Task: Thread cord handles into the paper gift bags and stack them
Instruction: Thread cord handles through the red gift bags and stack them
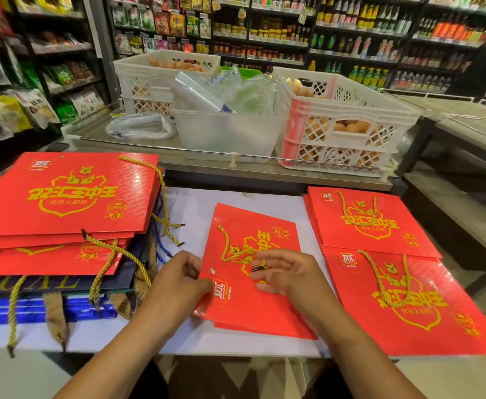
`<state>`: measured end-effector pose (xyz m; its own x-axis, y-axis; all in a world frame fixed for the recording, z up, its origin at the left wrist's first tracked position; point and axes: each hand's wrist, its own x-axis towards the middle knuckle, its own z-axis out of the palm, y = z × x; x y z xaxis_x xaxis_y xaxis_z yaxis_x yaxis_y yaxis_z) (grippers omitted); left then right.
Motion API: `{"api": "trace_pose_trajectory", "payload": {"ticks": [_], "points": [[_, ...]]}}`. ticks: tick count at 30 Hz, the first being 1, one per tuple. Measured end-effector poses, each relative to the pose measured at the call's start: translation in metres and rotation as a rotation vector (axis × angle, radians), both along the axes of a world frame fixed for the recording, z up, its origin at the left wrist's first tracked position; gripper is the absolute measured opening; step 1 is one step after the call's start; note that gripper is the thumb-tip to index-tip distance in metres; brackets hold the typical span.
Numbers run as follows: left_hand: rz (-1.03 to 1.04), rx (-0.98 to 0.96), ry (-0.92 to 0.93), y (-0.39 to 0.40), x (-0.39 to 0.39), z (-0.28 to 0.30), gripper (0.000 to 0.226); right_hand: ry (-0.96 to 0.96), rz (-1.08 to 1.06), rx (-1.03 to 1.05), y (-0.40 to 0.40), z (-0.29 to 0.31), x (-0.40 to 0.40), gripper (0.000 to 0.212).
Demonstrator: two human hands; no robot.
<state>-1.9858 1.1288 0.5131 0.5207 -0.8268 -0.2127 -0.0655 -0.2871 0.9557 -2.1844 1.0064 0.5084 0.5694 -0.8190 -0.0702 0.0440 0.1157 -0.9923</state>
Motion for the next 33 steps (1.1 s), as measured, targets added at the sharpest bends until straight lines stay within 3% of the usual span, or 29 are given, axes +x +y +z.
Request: {"api": "trace_pose_trajectory", "payload": {"ticks": [8,16,23,29,33], "points": [[0.009,0.038,-0.355,-0.005,-0.006,-0.006,0.028,0.171,-0.088,-0.270,-0.002,-0.007,0.008,0.018],[0.051,0.004,-0.375,-0.013,-0.010,0.001,0.022,0.239,-0.102,-0.653,-0.004,-0.010,0.025,0.017],[0.055,0.011,-0.371,-0.017,-0.009,-0.002,0.020,0.073,-0.219,-0.585,0.000,-0.005,0.046,0.015],[0.028,0.006,-0.276,-0.020,-0.003,-0.009,0.030,-0.137,-0.220,-0.274,-0.002,-0.006,0.040,0.006],[0.040,0.011,-0.349,-0.028,-0.007,-0.010,0.039,-0.125,-0.194,-0.294,0.000,-0.005,0.041,0.008]]}}
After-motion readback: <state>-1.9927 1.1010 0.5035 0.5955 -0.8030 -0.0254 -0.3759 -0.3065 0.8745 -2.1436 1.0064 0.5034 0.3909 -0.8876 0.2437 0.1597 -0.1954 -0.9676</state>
